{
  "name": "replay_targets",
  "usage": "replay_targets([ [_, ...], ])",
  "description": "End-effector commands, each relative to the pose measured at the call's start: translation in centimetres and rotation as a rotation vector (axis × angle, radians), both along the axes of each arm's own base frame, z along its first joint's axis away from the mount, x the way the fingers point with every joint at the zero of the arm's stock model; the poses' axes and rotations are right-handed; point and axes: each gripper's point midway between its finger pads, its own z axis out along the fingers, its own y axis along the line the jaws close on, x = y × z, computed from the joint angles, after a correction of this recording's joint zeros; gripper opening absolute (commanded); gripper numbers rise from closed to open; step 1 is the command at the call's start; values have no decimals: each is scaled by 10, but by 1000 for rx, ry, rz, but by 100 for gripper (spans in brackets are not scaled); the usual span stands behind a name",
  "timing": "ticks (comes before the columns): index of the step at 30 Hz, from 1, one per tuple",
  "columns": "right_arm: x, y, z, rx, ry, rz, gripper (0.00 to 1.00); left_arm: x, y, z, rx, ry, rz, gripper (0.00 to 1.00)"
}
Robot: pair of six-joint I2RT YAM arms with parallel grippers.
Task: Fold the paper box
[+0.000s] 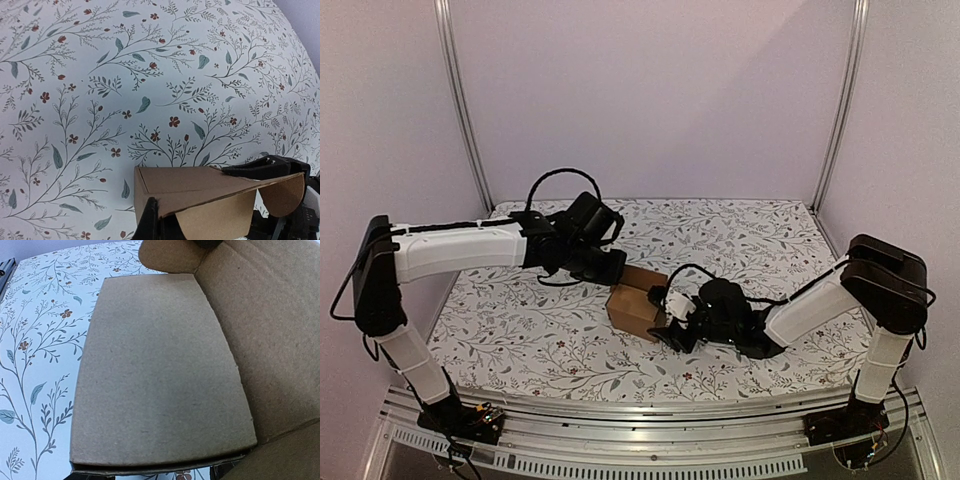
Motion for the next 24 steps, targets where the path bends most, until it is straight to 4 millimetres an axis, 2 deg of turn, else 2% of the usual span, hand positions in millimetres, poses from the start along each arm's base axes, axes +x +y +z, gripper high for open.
replay_targets([
  [1, -16, -13, -50, -177, 117, 29, 37, -61, -19, -51, -15, 212, -158, 0],
  [7, -13, -13, -43, -138, 166, 29, 40, -65, -4, -69, 55, 190, -163, 0],
  [19, -5, -16, -35, -88, 239, -14, 45, -78, 11, -85, 58, 212, -148, 0],
  [24, 1, -17, -32, -77, 251, -48, 57, -81, 13, -88, 48, 222, -143, 0],
])
